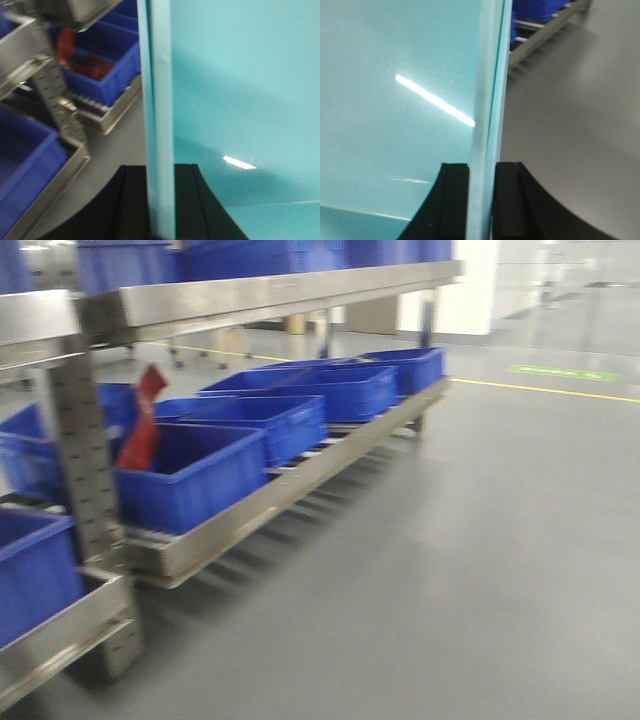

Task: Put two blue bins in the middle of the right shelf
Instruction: 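Drive the base away along the aisle still holding the teal bins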

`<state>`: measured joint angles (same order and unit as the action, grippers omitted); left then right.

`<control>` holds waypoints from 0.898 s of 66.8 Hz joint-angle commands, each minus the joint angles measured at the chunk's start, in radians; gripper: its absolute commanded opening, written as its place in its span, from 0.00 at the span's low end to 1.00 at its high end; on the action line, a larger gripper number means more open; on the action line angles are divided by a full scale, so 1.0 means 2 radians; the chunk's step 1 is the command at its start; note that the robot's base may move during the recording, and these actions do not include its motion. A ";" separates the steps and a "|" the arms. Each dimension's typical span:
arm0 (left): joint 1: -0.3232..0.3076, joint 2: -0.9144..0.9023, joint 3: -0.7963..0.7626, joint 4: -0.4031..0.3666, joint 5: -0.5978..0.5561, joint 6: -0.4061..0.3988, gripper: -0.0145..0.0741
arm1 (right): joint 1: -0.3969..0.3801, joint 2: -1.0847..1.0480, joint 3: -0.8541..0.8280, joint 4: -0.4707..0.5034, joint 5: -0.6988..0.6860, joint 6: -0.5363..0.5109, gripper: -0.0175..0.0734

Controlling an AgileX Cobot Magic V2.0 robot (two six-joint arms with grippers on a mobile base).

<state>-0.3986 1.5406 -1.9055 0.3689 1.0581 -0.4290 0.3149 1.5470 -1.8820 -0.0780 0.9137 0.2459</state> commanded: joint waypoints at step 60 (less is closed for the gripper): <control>-0.002 -0.003 -0.007 0.006 -0.041 0.006 0.04 | 0.005 -0.012 -0.011 0.024 -0.061 -0.010 0.01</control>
<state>-0.3986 1.5406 -1.9055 0.3729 1.0581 -0.4290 0.3149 1.5470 -1.8820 -0.0780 0.9137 0.2459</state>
